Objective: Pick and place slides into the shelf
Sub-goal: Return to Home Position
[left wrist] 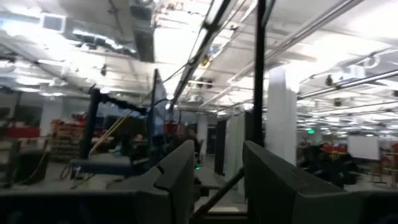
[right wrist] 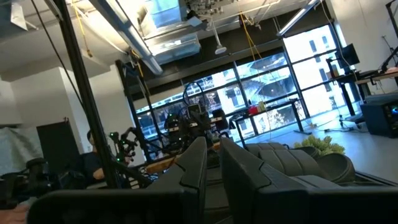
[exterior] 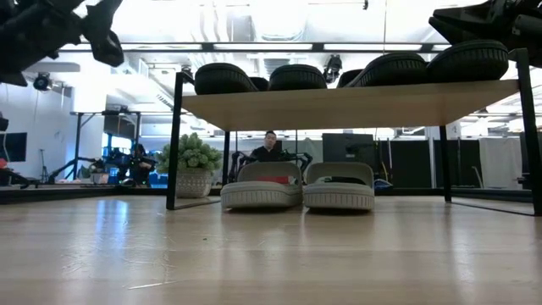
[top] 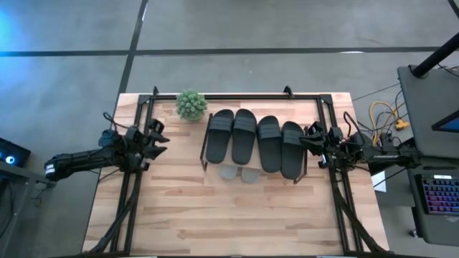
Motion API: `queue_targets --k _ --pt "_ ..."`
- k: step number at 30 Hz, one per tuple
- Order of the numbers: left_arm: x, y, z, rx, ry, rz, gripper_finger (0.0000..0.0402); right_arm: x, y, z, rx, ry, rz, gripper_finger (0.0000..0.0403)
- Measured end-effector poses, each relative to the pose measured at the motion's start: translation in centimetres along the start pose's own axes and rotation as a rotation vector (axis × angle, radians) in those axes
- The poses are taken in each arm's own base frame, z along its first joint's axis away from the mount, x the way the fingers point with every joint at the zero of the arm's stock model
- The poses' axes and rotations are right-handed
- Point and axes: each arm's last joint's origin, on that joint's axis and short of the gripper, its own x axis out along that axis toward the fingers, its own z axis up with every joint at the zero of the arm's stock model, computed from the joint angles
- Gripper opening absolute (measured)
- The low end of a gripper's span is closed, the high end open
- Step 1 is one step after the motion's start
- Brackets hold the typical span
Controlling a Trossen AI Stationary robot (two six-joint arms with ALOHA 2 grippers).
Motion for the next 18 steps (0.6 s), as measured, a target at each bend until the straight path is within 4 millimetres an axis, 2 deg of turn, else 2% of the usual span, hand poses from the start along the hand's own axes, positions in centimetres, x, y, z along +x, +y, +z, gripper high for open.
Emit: queue_targets --k 6,9,18 --pt "-0.4 0.0 0.2 0.147 -0.049 0.062 0.0123 0.0 0.0 0.0 0.0 0.0 0.0 0.0038" --pt "-0.6 -0.1 0.4 0.134 -0.071 0.06 0.0123 0.0 0.0 0.0 0.0 0.0 0.0 0.0038" --pt "-0.3 -1.3 0.6 0.104 -0.068 -0.23 0.0123 0.0 0.0 0.0 0.0 0.0 0.0 0.0038"
